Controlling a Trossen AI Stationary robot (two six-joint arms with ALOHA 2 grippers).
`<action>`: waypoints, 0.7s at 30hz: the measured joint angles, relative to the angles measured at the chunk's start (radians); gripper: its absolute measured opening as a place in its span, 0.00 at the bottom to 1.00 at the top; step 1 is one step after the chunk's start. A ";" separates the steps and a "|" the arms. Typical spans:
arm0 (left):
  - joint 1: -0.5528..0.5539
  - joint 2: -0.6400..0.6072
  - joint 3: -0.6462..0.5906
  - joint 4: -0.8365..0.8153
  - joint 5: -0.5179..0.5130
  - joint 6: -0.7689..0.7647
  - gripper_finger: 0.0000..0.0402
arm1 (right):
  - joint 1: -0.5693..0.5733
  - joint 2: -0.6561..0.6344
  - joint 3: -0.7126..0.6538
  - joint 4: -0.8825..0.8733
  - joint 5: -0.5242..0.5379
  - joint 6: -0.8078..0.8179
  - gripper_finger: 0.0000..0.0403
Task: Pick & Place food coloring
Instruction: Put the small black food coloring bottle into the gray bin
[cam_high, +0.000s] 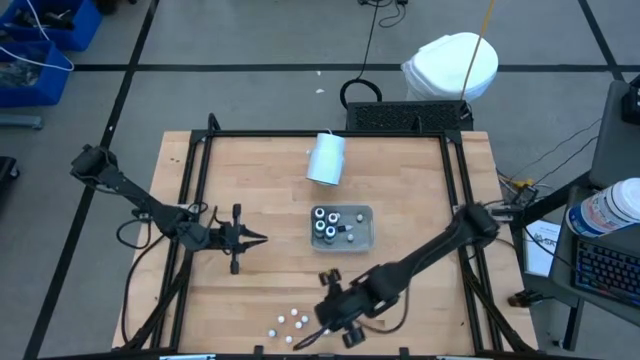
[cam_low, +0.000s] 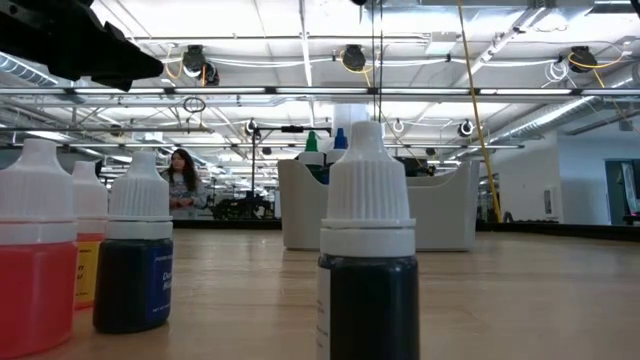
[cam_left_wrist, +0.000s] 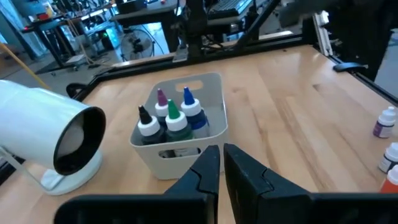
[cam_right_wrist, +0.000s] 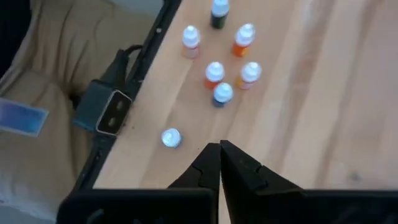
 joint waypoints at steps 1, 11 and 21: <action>0.000 0.000 0.000 0.000 0.000 0.003 0.08 | 0.001 0.029 0.033 -0.018 -0.013 -0.006 0.03; 0.000 0.000 0.000 -0.007 0.000 -0.003 0.08 | 0.025 0.128 0.101 0.050 -0.036 -0.126 0.31; 0.000 0.000 0.000 -0.021 0.009 -0.035 0.08 | 0.048 0.124 0.064 0.147 -0.037 -0.209 0.49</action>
